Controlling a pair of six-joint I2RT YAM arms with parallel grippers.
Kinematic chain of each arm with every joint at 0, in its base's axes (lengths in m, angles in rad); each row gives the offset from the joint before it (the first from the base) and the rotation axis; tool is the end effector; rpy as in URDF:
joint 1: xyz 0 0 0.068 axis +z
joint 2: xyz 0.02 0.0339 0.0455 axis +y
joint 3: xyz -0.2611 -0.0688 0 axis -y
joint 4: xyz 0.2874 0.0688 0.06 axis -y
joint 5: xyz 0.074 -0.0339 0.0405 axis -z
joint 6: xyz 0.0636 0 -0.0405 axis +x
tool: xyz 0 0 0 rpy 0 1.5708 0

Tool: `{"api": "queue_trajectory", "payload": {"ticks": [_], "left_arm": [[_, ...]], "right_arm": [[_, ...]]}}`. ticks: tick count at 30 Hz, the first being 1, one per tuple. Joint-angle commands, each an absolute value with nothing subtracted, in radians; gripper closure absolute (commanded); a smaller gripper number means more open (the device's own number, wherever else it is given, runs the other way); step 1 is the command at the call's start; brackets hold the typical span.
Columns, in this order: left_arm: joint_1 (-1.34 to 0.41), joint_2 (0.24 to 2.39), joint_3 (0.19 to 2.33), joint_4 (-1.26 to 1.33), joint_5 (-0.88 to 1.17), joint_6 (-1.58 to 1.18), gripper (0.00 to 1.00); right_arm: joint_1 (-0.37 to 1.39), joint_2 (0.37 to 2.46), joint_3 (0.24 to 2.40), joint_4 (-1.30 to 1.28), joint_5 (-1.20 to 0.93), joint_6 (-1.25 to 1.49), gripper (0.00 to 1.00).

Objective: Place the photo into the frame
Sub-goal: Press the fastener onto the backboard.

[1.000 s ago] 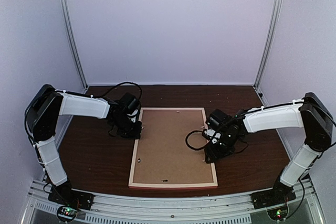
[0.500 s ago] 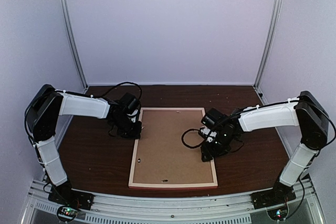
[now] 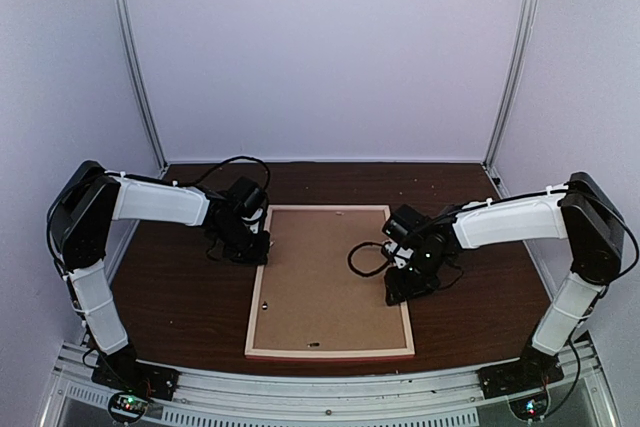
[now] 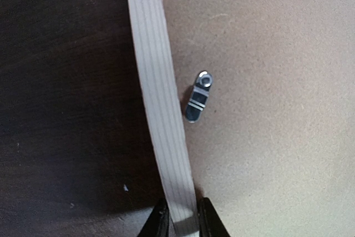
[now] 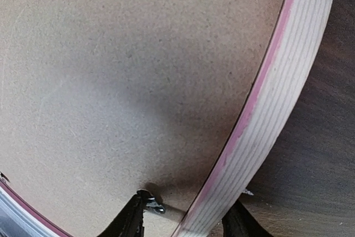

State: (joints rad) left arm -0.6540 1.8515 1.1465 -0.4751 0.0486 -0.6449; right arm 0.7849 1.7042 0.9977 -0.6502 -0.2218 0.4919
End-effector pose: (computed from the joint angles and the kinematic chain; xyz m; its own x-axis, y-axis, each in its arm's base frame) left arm 0.3175 -0.2473 0.0967 -0.9606 -0.0202 -0.2773 0.0562 0.9627 -0.2648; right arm 0.2315 0.2510 0.0984 -0.9506 -0.2984 -0.0857 -0.3103 0.9054 0.2898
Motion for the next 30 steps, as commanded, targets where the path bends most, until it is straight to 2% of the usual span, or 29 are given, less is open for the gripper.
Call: {"api": "queue_trajectory", "payload": {"ticks": [1, 14, 30], "left_arm": [[-0.664, 1.859, 1.153, -0.434, 0.107, -0.607, 0.81], [-0.664, 1.855, 1.146, -0.431, 0.109, -0.609, 0.81], [-0.664, 1.861, 1.164, -0.439, 0.109, -0.602, 0.81]], "right_arm": [[0.771, 1.764, 0.985, -0.575, -0.131, 0.522, 0.54], [0.725, 1.787, 0.973, -0.535, -0.148, 0.592, 0.58], [0.684, 1.769, 0.941, -0.566, -0.182, 0.539, 0.67]]}}
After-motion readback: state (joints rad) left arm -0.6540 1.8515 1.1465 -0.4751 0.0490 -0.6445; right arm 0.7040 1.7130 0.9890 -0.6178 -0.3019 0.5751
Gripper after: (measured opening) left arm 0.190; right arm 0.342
